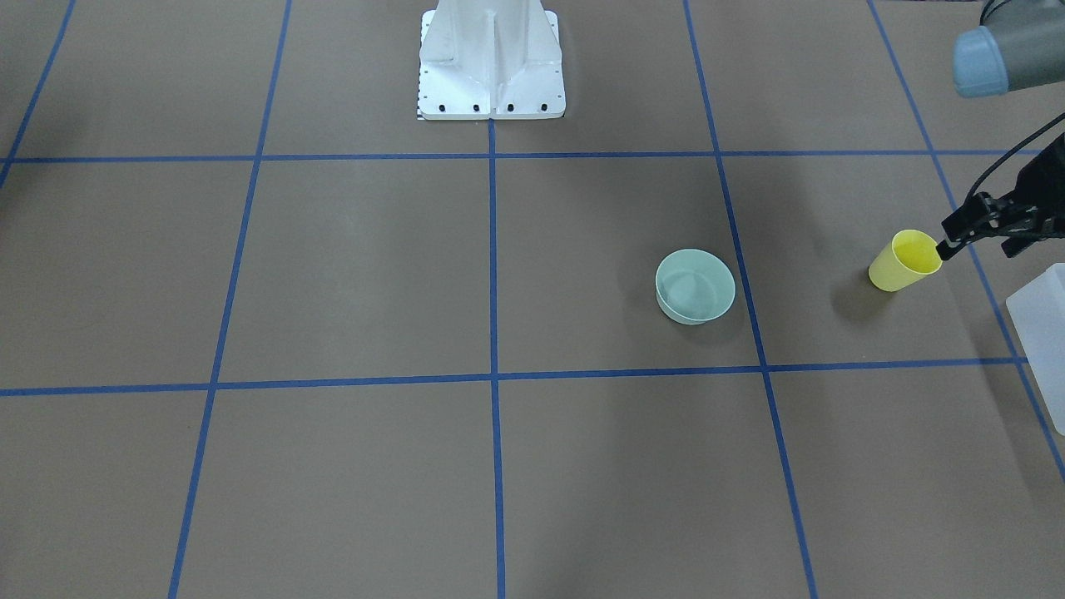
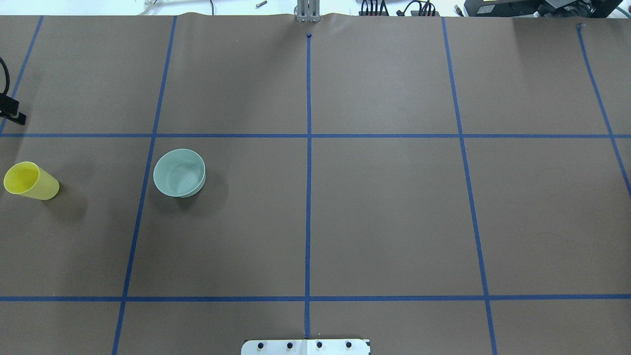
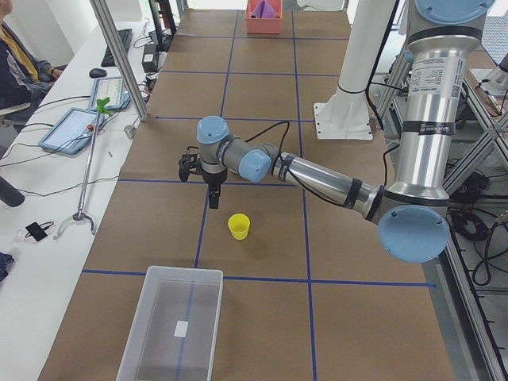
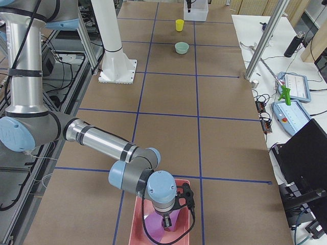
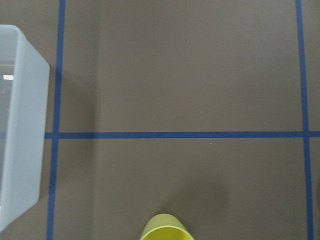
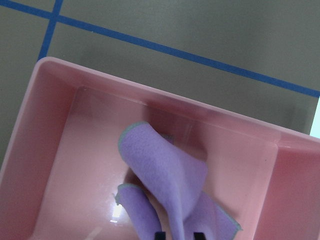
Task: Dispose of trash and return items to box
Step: 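Drop the cloth in the pink bin while the left gripper nears the yellow cup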
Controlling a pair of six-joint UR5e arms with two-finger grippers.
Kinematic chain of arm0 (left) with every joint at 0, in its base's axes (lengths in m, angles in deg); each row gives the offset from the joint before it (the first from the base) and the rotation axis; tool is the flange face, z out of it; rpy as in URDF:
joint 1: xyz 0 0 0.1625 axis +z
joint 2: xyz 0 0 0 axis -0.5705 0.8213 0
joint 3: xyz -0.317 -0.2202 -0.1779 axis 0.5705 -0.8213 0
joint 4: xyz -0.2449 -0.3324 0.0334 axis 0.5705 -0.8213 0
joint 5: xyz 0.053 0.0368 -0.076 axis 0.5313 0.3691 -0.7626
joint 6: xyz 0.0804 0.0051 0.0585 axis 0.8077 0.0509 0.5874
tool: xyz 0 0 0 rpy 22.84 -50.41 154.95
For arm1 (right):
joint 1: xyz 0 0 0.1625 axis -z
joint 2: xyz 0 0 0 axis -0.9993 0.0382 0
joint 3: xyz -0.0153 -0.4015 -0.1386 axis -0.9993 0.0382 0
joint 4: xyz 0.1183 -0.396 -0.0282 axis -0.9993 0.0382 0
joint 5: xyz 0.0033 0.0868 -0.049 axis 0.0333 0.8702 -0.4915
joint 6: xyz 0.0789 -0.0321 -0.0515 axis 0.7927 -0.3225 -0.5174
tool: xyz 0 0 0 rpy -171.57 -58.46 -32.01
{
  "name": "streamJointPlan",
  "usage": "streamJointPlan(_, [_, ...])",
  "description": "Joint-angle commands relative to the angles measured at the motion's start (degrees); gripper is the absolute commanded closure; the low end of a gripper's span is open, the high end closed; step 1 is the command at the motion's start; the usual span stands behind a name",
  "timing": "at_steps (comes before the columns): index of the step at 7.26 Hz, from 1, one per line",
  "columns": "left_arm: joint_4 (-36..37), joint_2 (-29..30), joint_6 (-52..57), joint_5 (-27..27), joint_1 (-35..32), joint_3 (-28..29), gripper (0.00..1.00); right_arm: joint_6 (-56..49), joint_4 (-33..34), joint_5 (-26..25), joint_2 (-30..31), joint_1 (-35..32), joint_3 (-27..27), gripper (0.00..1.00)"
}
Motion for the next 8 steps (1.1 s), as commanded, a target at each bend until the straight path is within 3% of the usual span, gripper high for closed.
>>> streamJointPlan(1, [-8.5,-5.9,3.2,1.3,1.7,0.7,0.02,4.2,-0.2,3.2,-0.5,0.1,-2.3,0.00])
streamJointPlan(3, [-20.4,-11.7,4.7,1.2,1.7,5.4,0.02,15.0,-0.3,5.7,-0.3,4.2,-7.9,0.00])
streamJointPlan(4, [-24.9,-11.3,3.2,1.1,1.8,9.3,0.02,15.9,-0.3,6.7,0.0,4.8,-8.4,0.00])
streamJointPlan(8, [-29.0,-8.4,-2.1,1.5,4.7,14.2,0.02,16.9,-0.3,8.9,0.4,5.4,-8.6,0.00])
